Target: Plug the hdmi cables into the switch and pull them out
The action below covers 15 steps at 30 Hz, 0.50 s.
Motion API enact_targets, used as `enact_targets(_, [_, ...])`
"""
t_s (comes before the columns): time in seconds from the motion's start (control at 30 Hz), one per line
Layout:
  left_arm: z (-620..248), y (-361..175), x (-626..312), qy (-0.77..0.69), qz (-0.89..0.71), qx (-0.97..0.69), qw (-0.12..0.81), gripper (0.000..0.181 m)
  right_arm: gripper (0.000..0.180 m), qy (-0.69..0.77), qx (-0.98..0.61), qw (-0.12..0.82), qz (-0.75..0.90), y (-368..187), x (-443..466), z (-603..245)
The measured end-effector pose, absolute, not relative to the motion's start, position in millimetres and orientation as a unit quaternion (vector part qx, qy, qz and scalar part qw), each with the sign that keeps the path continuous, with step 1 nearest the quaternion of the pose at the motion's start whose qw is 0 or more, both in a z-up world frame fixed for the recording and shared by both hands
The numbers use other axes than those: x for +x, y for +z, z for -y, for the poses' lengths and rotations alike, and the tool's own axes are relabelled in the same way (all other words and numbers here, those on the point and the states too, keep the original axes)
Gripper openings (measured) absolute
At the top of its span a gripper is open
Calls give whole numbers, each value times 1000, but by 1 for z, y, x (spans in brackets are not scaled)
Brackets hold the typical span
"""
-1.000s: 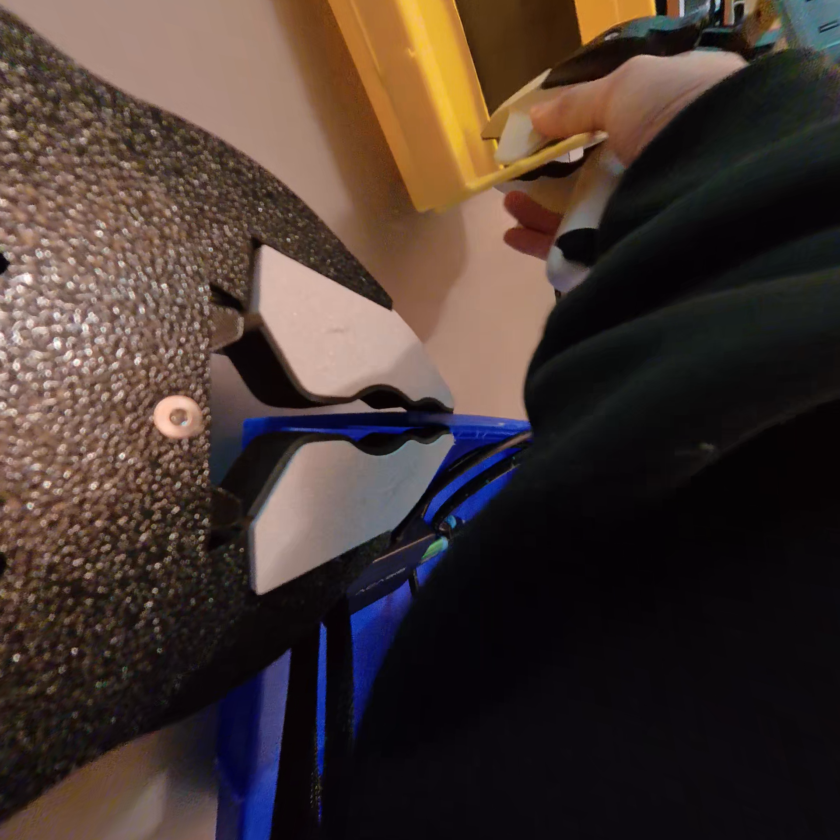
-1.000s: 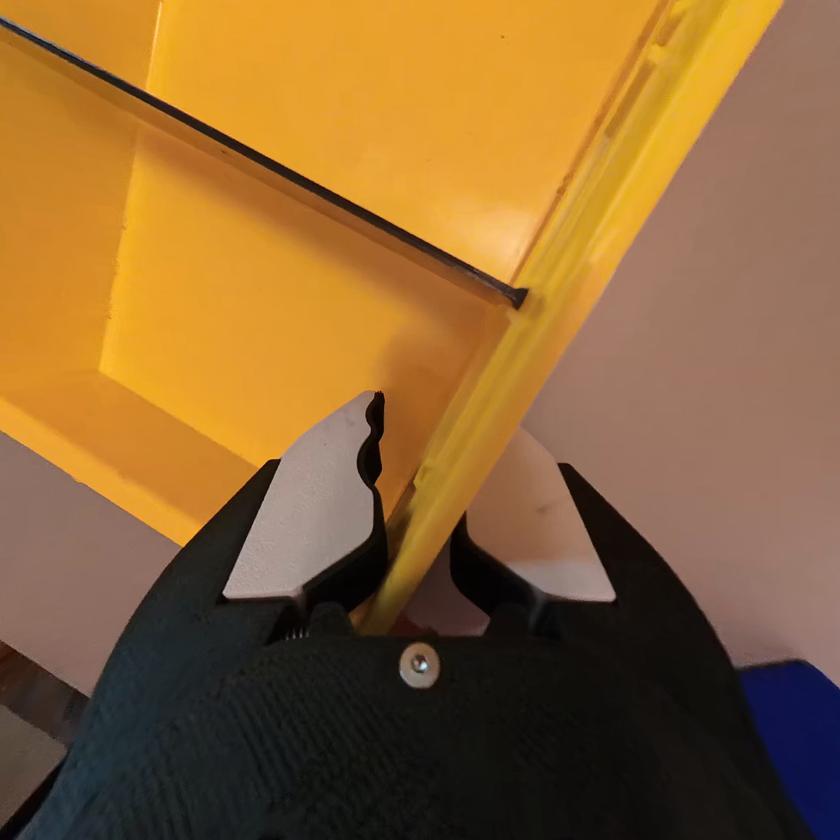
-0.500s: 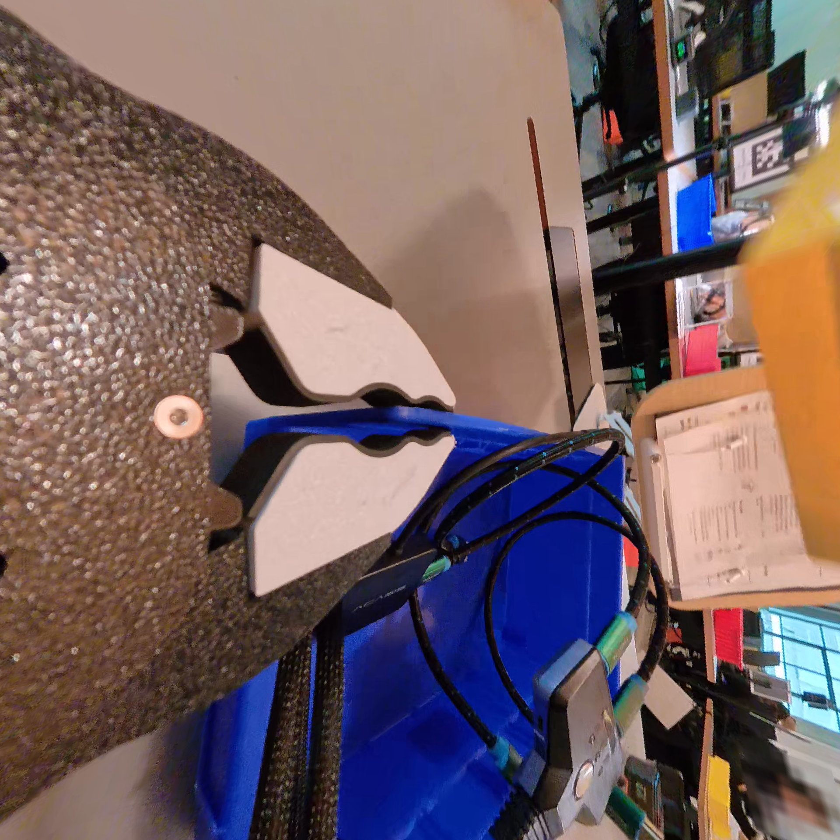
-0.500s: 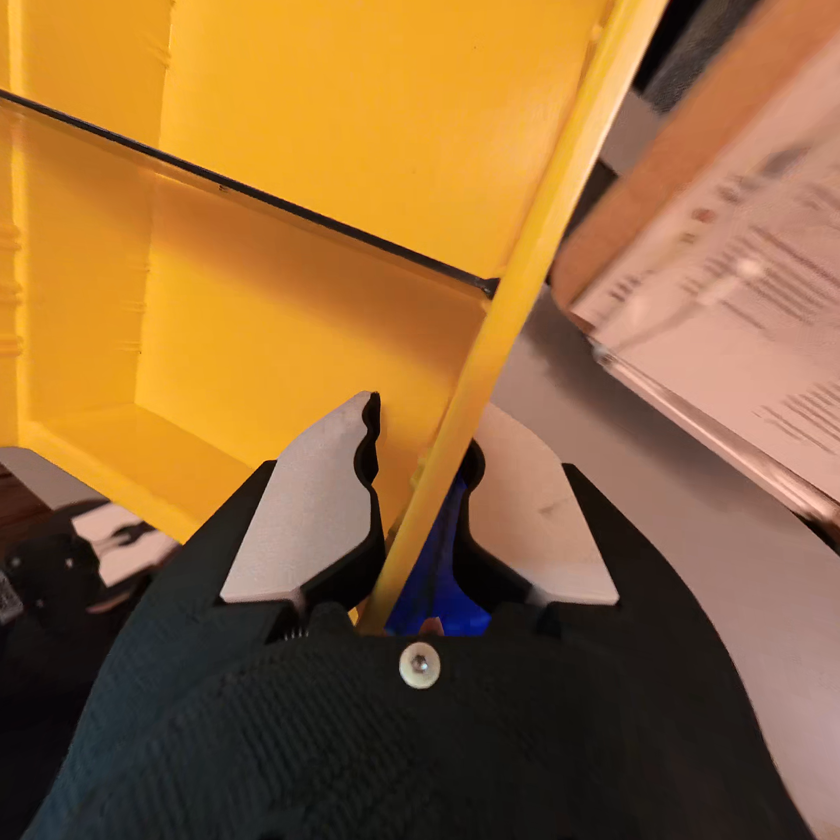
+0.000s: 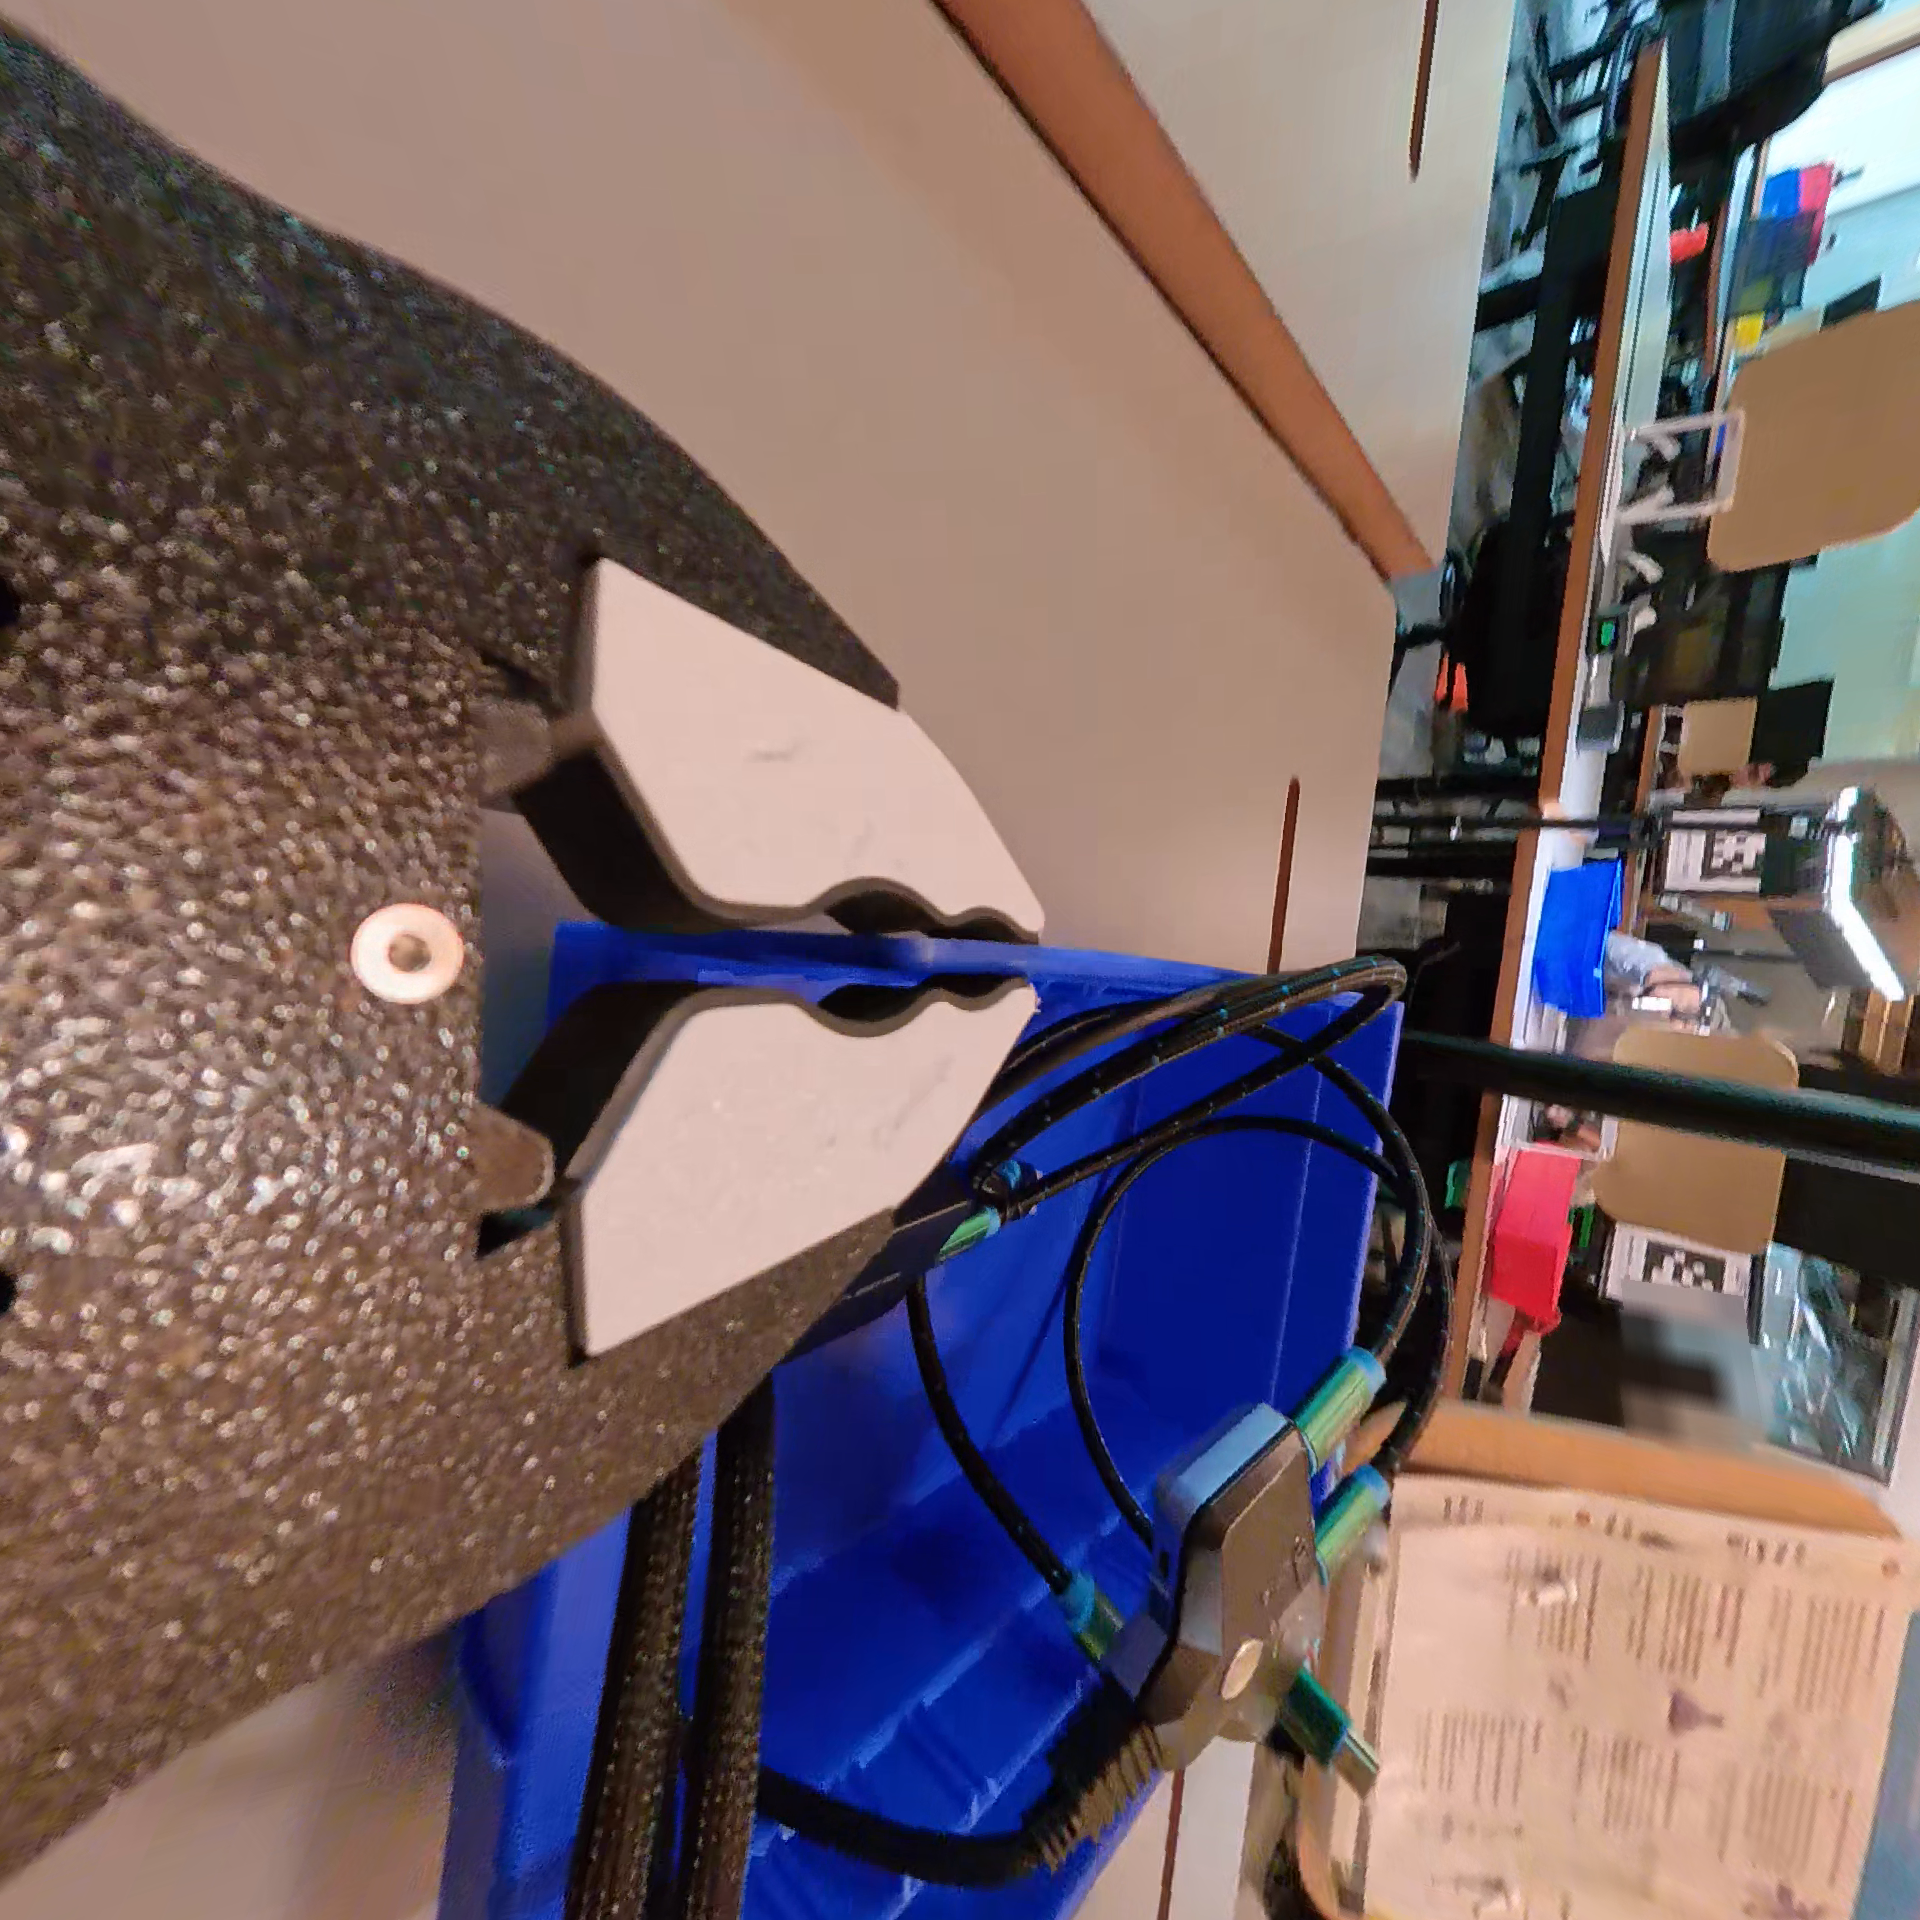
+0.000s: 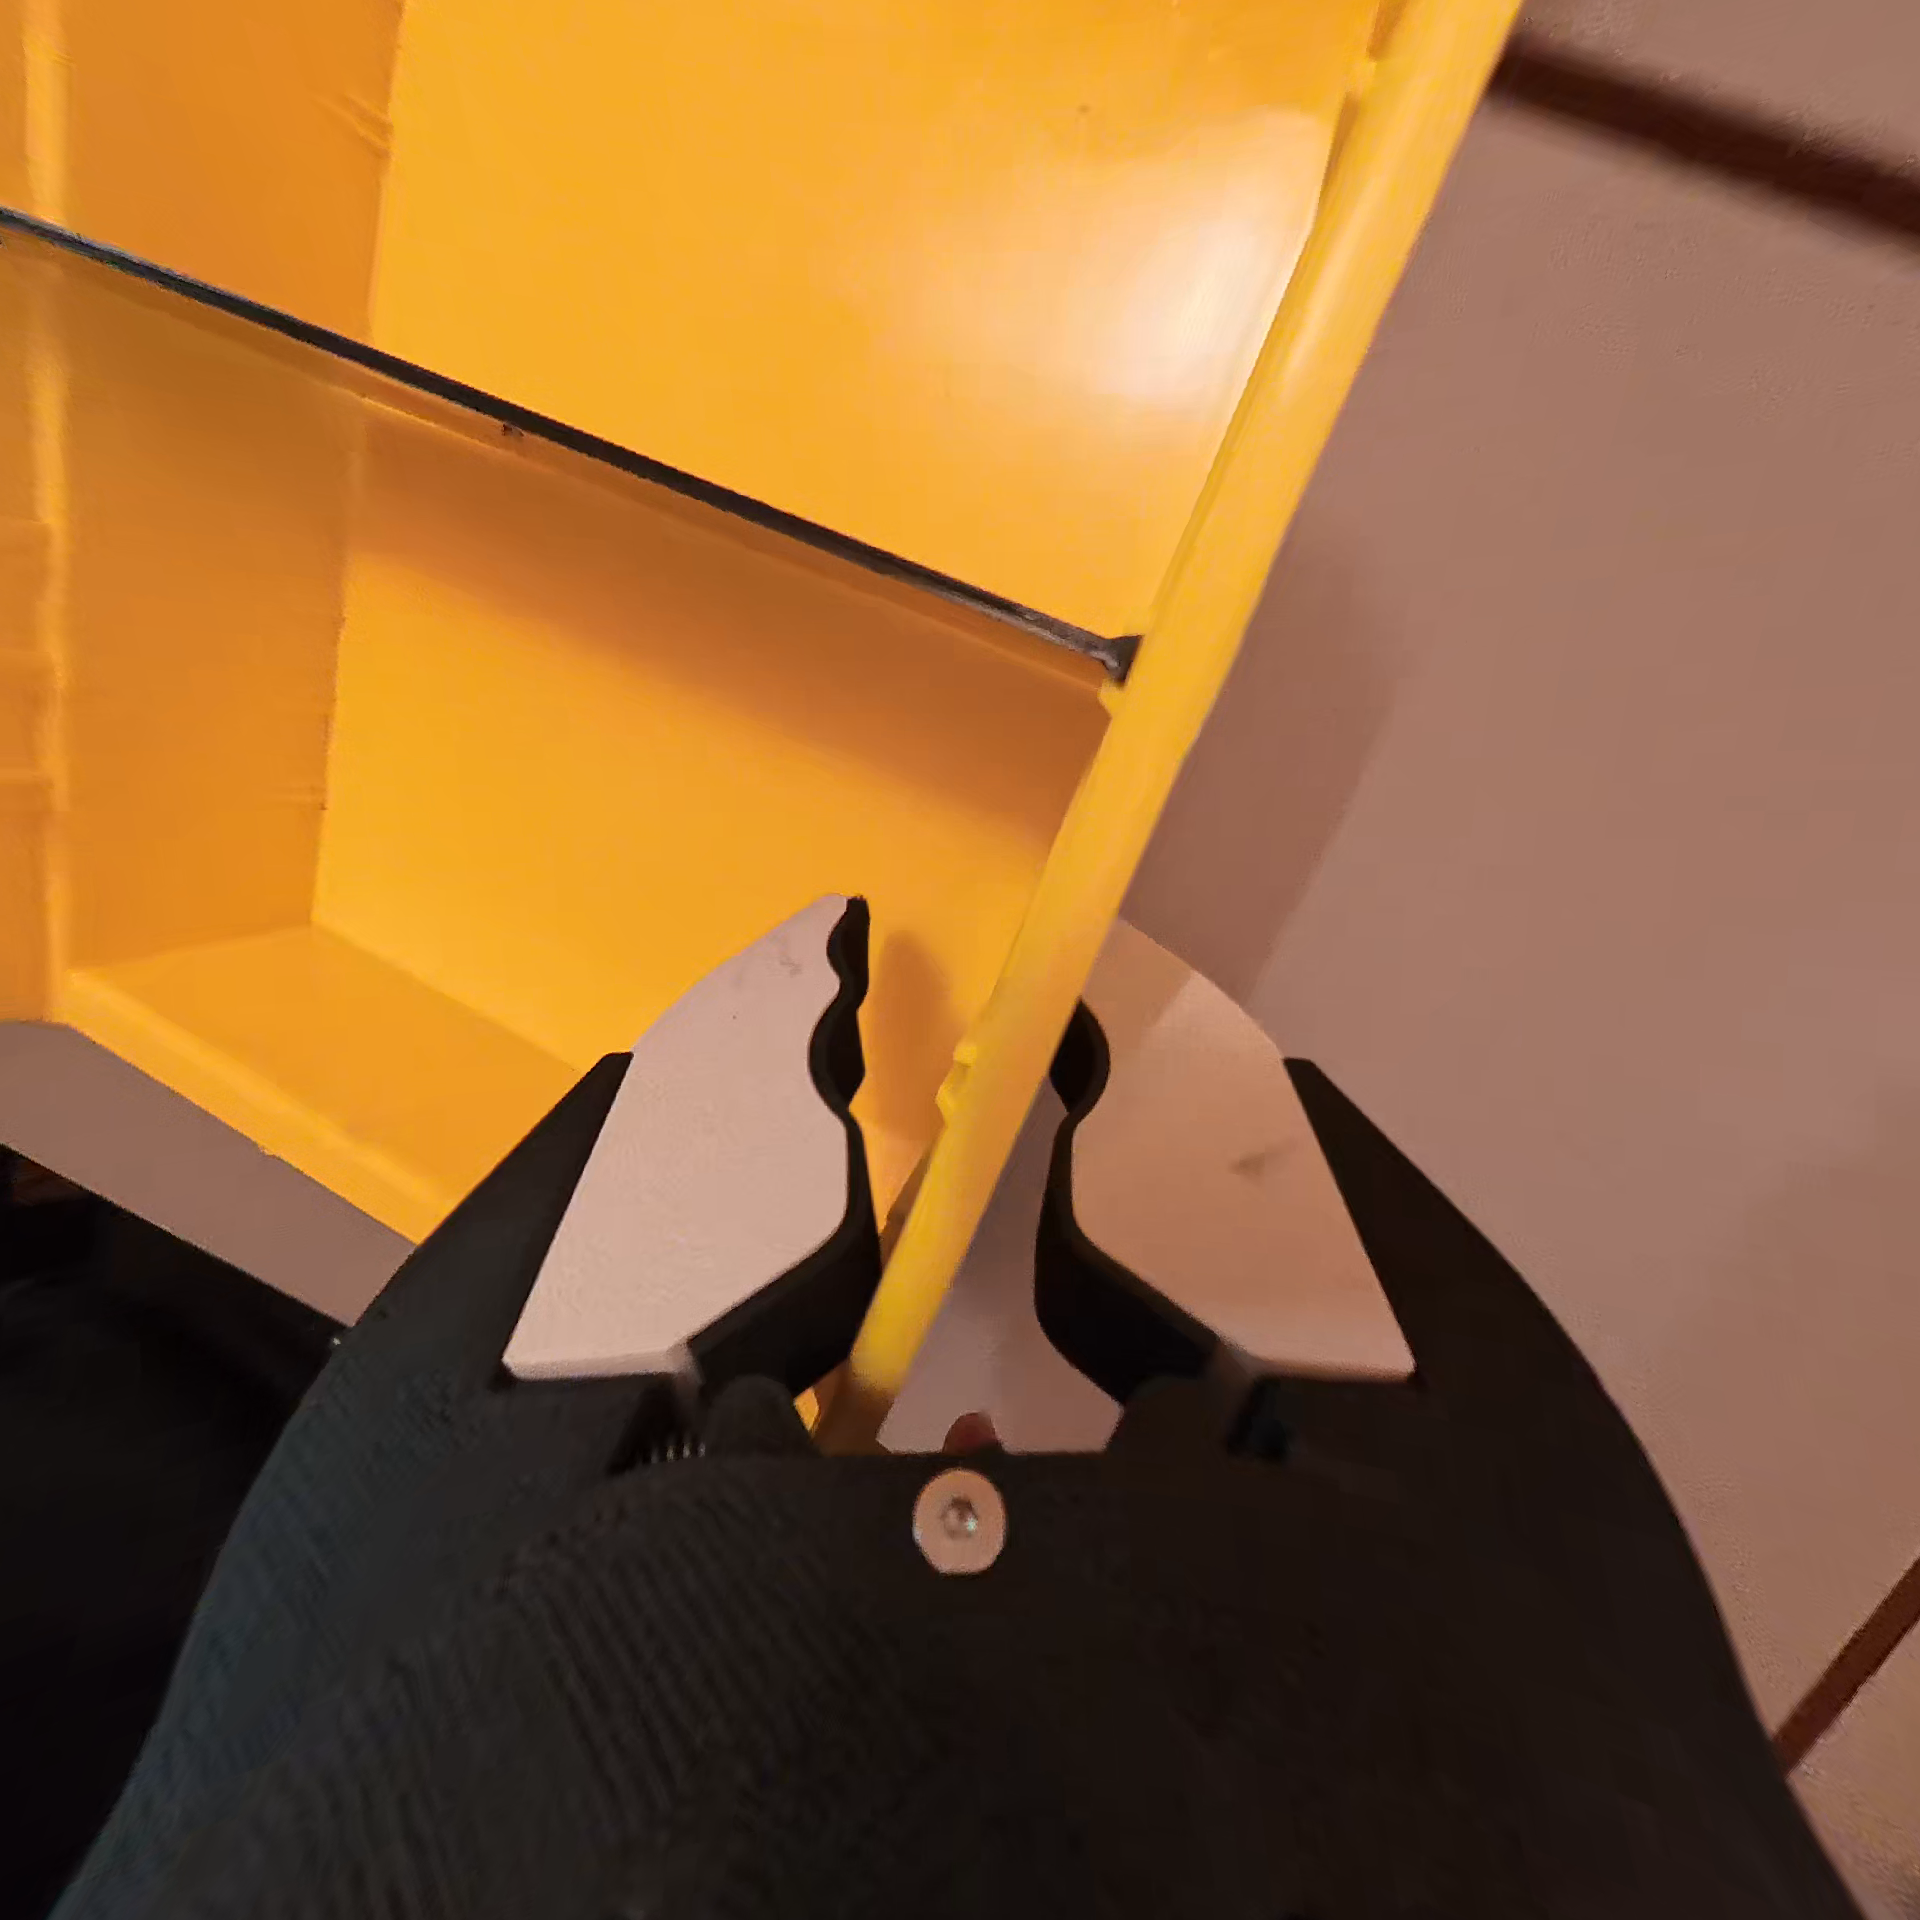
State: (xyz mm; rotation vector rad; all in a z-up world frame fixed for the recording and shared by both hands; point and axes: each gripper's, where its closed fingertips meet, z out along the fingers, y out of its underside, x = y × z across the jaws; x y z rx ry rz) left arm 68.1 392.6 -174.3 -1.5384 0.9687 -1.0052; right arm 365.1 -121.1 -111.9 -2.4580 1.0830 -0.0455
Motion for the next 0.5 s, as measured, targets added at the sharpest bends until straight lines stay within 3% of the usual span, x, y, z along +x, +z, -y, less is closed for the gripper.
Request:
enact_targets(0.2, [-412, -174, 55, -400, -377, -653, 522, 4, 34, 16, -865, 173, -471, -197, 349, 218])
enact_targets(0.5, [-412, -174, 56, -399, -376, -653, 522, 4, 31, 23, -874, 185, -449, -239, 363, 250])
